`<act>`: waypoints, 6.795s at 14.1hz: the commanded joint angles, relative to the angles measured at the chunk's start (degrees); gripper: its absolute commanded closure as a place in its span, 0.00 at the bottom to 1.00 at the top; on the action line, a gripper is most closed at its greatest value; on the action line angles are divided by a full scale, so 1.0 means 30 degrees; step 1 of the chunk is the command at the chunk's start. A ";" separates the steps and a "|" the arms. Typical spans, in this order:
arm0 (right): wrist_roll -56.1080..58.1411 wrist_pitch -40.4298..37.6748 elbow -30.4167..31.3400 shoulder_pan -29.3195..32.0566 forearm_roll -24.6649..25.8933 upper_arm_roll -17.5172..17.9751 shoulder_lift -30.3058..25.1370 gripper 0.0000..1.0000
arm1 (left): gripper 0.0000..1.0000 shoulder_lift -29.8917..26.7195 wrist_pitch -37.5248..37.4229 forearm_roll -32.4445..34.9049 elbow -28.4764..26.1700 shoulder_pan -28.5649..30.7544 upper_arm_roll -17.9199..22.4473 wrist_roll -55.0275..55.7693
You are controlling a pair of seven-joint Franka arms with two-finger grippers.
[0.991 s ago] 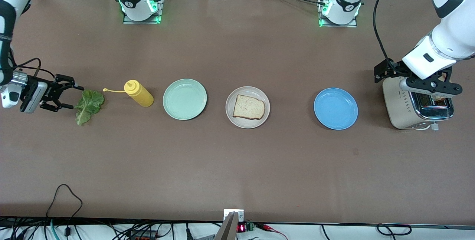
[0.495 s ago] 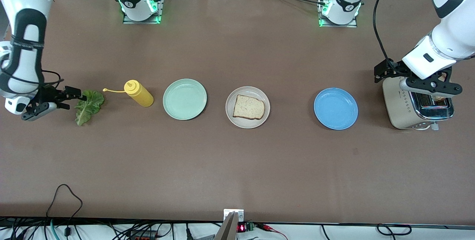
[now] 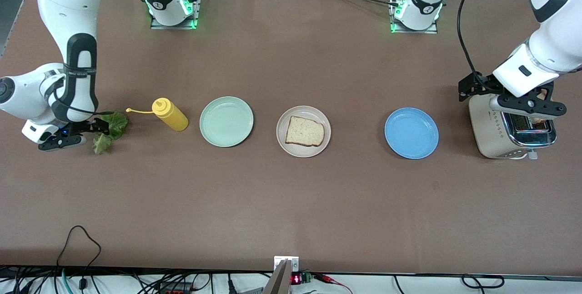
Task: Make sandwich in beige plate with both arms
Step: 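Grasp the green lettuce leaf with the right gripper and lift it, then carry the lettuce onto the bread on the beige plate with the right gripper, then open and withdraw the right gripper while the left gripper reaches the toaster bread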
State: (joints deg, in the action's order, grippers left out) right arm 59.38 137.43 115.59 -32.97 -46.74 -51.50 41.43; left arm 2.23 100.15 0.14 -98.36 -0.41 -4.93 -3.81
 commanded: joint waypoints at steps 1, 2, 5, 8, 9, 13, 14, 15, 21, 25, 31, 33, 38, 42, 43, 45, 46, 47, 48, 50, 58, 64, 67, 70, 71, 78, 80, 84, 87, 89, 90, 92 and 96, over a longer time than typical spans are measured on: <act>0.0097 0.0655 -0.0005 0.0382 -0.1291 0.0728 0.0311 0.01 | 0.00 -0.0098 -0.0220 0.0274 0.0090 -0.0157 0.0090 -0.0019; 0.0099 0.0684 -0.0034 0.0413 -0.1382 0.0759 0.0399 0.08 | 0.00 -0.0098 -0.0220 0.0274 0.0090 -0.0157 0.0090 0.0010; 0.0099 0.0714 -0.0151 0.0617 -0.1587 0.0817 0.0517 0.64 | 0.00 -0.0098 -0.0220 0.0274 0.0090 -0.0157 0.0090 -0.0019; 0.0129 0.0685 -0.0210 0.0589 -0.1588 0.0817 0.0576 0.97 | 0.00 -0.0098 -0.0220 0.0303 0.0090 -0.0186 0.0060 -0.0019; 0.0129 0.0656 -0.0356 0.0444 -0.1588 0.0817 0.0547 1.00 | 0.00 -0.0098 -0.0220 0.0303 0.0090 -0.0186 0.0060 -0.0019; 0.0652 -0.0248 -0.0650 0.0209 -0.1266 0.0642 0.0081 1.00 | 0.00 -0.0098 -0.0220 0.0303 0.0090 -0.0186 0.0060 -0.0019; 0.1729 -0.0949 -0.0708 0.0150 -0.0889 0.0352 -0.0328 1.00 | 0.00 -0.0098 -0.0220 0.0303 0.0090 -0.0186 0.0060 -0.0019; 0.3132 -0.1739 -0.0999 -0.0111 -0.0334 -0.0260 -0.0680 1.00 | 0.00 -0.0098 -0.0220 0.0303 0.0090 -0.0186 0.0060 -0.0019; 0.9264 -0.8241 -0.4482 -0.2424 0.0635 -0.3982 -0.0801 1.00 | 0.00 -0.0098 -0.0220 0.0303 0.0090 -0.0186 0.0060 -0.0019; 0.9797 -1.2869 -0.7411 -0.5029 0.1546 -0.6413 -0.0801 1.00 | 0.00 -0.0098 -0.0220 0.0303 0.0090 -0.0186 0.0089 -0.0019; 0.9971 -1.5955 -1.0903 -0.8340 0.0760 -0.7239 -0.0801 1.00 | 0.00 -0.0069 -0.0220 0.0303 0.0090 -0.0157 0.0060 -0.0049; 1.0002 -1.6044 -1.0904 -0.9774 -0.0556 -0.7152 -0.0772 1.00 | 0.00 -0.0098 -0.0249 0.0303 0.0090 -0.0186 0.0061 -0.0049; 0.7955 -1.4676 -1.0962 -1.2067 -0.2319 -0.4818 -0.0186 1.00 | 0.00 -0.0098 -0.0249 0.0303 0.0090 -0.0157 0.0061 -0.0020; 0.5733 -1.0138 -1.1109 -1.2242 -0.2263 -0.0891 -0.0157 1.00 | 0.00 -0.0069 -0.0249 0.0274 0.0090 -0.0157 0.0090 -0.0019; 0.4912 -0.9111 -1.1109 -1.2446 -0.2204 -0.0215 -0.0011 1.00 | 0.00 -0.0097 -0.0249 0.0274 0.0090 -0.0157 0.0090 -0.0019; 0.3796 -0.7438 -1.1109 -1.2565 -0.2262 0.0871 0.0690 1.00 | 0.00 -0.0069 -0.0249 0.0274 0.0090 -0.0157 0.0090 -0.0019; 0.3298 -0.6416 -1.1109 -1.2594 -0.2262 0.1398 0.0896 1.00 | 0.00 -0.0097 -0.0249 0.0274 0.0090 -0.0157 0.0090 -0.0019; 0.2974 -0.5158 -1.1109 -1.2595 -0.2291 0.2070 0.1217 1.00 | 0.00 -0.0098 -0.0249 0.0274 0.0090 -0.0157 0.0090 -0.0019; 0.2797 -0.4131 -1.1109 -1.2566 -0.2320 0.2599 0.1453 1.00 | 0.00 -0.0098 -0.0249 0.0274 0.0090 -0.0157 0.0090 -0.0019; 0.2649 -0.2400 -1.1138 -1.2507 -0.2379 0.3509 0.2126 1.00 | 0.00 -0.0098 -0.0249 0.0274 0.0090 -0.0186 0.0090 -0.0019; -0.0043 0.2409 -1.1724 -1.2214 -0.2380 0.5650 0.3798 0.83 | 0.00 -0.0098 -0.0278 0.0303 0.0090 -0.0186 0.0090 -0.0019; -0.1594 0.0810 -1.1753 -1.2477 -0.2380 0.4223 0.2046 0.00 | 0.00 -0.0098 -0.0396 0.0274 0.0090 -0.0157 0.0090 -0.0019; -0.3235 -0.2847 -1.3298 -1.1953 -0.2409 0.2579 0.1253 0.00 | 0.00 -0.0098 -0.0396 0.0274 0.0090 -0.0157 0.0090 -0.0019; -0.5257 -0.5520 -1.4301 -1.0957 -0.2380 0.2399 0.0435 0.00 | 0.00 -0.0010 -0.0861 0.0274 0.0090 -0.0128 0.0119 0.0330; -0.5755 -0.6077 -1.4273 -1.0780 -0.2379 0.2371 0.0053 0.00 | 0.00 0.0164 -0.1213 0.0274 0.0119 -0.0069 0.0177 0.0593; -1.1873 -0.8337 -1.4099 -0.5225 0.1970 0.7569 -0.2640 0.00 | 0.00 0.0808 -0.2474 0.0273 0.0352 0.2388 0.0441 0.0950; -1.3020 -0.8833 -1.3747 -0.2618 0.4551 1.0383 -0.3549 0.00 | 0.00 0.1540 -0.2710 0.1146 0.0878 0.4026 0.0442 0.0483; -1.3464 -1.2049 -1.3512 0.2306 0.9680 1.4286 -0.4782 0.00 | 0.00 0.2946 -0.1164 0.4053 0.0912 0.6339 0.0500 -0.3204; -1.3465 -1.4193 -1.3511 0.5300 1.1968 1.5055 -0.5487 0.00 | 0.00 0.3942 0.0303 0.3849 0.0676 0.8129 0.0442 -0.5988; -1.3842 -1.4840 -1.3220 0.6384 1.3611 1.5114 -0.6188 0.00 | 0.01 0.4325 0.0687 0.3760 0.0384 0.8689 0.0412 -0.6638; -1.4803 -1.5191 -1.2957 0.7144 1.3849 1.5578 -0.6743 0.00 | 0.03 0.4442 0.0746 0.3731 0.0006 0.8981 0.0383 -0.6785; -1.6504 -1.6099 -1.2575 0.8465 1.4404 1.6400 -0.7593 0.00 | 0.05 0.4793 0.1533 0.3150 -0.0464 0.9451 0.0324 -0.7543; -1.7449 -1.4532 -1.0823 0.9376 1.4642 1.6578 -0.9963 0.00 | 0.36 0.5439 0.2065 0.2266 -0.0789 0.9951 0.0324 -0.8105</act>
State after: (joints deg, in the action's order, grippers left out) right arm 9.34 89.55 77.13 -6.86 -3.96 -3.82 17.49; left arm 18.46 105.65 8.00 -100.25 28.35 -3.08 -26.41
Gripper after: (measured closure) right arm 0.000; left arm 0.247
